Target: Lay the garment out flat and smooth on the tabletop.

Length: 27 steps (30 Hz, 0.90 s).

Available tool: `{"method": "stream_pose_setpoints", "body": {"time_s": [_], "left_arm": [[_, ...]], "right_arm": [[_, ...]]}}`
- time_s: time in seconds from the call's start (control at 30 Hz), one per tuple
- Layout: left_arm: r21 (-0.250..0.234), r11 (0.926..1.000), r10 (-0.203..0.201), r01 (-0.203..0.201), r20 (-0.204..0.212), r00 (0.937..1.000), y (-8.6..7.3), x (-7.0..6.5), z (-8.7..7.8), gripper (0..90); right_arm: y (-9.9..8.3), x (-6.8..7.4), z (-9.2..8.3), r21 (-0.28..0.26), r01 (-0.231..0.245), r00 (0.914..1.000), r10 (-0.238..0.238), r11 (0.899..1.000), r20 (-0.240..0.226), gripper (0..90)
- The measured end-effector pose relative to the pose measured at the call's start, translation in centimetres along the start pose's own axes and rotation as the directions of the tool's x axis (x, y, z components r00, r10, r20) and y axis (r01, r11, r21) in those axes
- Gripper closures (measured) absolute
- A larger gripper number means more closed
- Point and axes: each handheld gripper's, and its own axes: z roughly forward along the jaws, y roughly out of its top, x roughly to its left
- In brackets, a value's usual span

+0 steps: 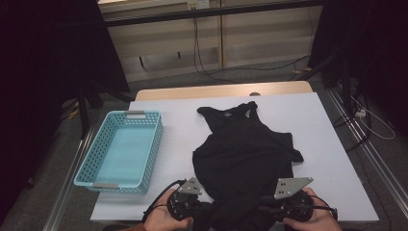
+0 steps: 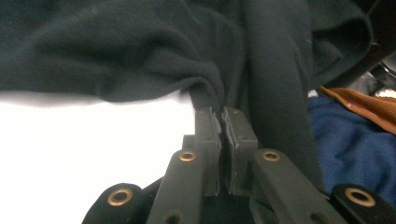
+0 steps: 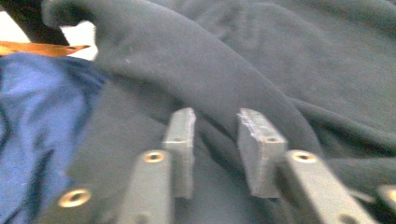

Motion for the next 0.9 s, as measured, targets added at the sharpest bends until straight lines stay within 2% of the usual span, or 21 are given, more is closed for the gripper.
{"method": "stream_pose_setpoints", "body": {"time_s": [0.1,0.17,0.2,0.27,0.4,0.47,0.53,0.6,0.63,0.7,0.73,0.8,0.83,0.87,0.9], "left_arm": [[-0.021,0.9995,-0.022,0.022,-0.020,0.9996,0.3,0.9,-0.1,85.2],[-0.031,0.9986,-0.044,0.042,-0.047,0.9979,0.4,1.3,-0.2,84.8],[-0.031,0.9985,-0.046,0.045,-0.047,0.9978,0.4,1.5,-0.2,84.5],[-0.032,0.9983,-0.050,0.048,-0.055,0.9972,0.4,1.7,-0.4,84.2],[-0.068,0.9961,-0.061,0.055,-0.075,0.9954,0.5,1.7,-0.8,82.4],[-0.102,0.9940,-0.047,0.041,-0.061,0.9970,0.8,1.4,-1.0,78.9],[-0.126,0.9917,-0.036,0.027,-0.069,0.9969,1.2,0.9,-1.1,72.4],[-0.129,0.9915,0.005,-0.012,-0.055,0.9985,1.4,0.5,-0.8,68.8],[-0.124,0.9919,0.024,-0.029,-0.044,0.9987,1.6,0.3,-0.4,65.6],[-0.108,0.9908,0.075,-0.081,-0.065,0.9951,1.8,0.1,0.6,57.8],[-0.087,0.9929,0.077,-0.081,-0.058,0.9954,2.0,0.1,1.2,53.2],[-0.036,0.9943,0.098,-0.100,-0.056,0.9936,1.9,0.1,2.4,52.2],[0.003,0.9914,0.131,-0.131,-0.067,0.9891,1.8,0.2,2.7,52.1],[-0.014,0.9897,0.141,-0.142,-0.088,0.9861,1.6,-0.1,2.8,53.8],[-0.006,0.9892,0.145,-0.147,-0.096,0.9847,1.6,-0.1,2.7,56.5]], "right_arm": [[0.2,0.4,0.4,0.014,0.010,0.9995,-0.010,1.000,-0.029,70.8],[0.4,0.6,0.7,0.020,0.005,0.9997,-0.004,1.000,-0.023,67.7],[0.5,0.5,0.8,0.024,0.004,0.9996,-0.004,1.000,-0.026,66.5],[0.6,0.5,1.2,0.036,-0.007,0.9999,0.007,0.999,-0.009,59.8],[0.9,0.2,2.0,0.059,-0.024,0.9995,0.023,0.998,0.020,58.2],[1.1,0.3,2.4,0.074,-0.007,0.9998,0.006,0.997,0.019,60.0],[1.2,0.4,2.6,0.077,-0.006,0.9994,0.004,0.997,0.035,66.5],[1.2,0.5,2.7,0.071,-0.010,0.9993,0.008,0.997,0.036,72.5],[1.2,0.4,2.7,0.071,-0.012,0.9995,0.010,0.997,0.032,76.5],[1.3,0.3,2.7,0.073,-0.013,0.9997,0.011,0.997,0.019,84.9],[1.3,0.3,2.7,0.076,-0.011,0.9999,0.010,0.997,0.013,86.7],[1.2,0.4,2.6,0.080,0.010,0.9999,-0.010,0.997,0.000,87.5],[1.2,0.4,2.5,0.081,0.012,0.9999,-0.012,0.997,-0.009,87.7],[1.1,0.4,2.4,0.080,0.014,0.9996,-0.012,0.997,-0.024,87.7],[0.9,0.5,2.2,0.081,0.021,0.9992,-0.018,0.996,-0.036,87.8]]}}
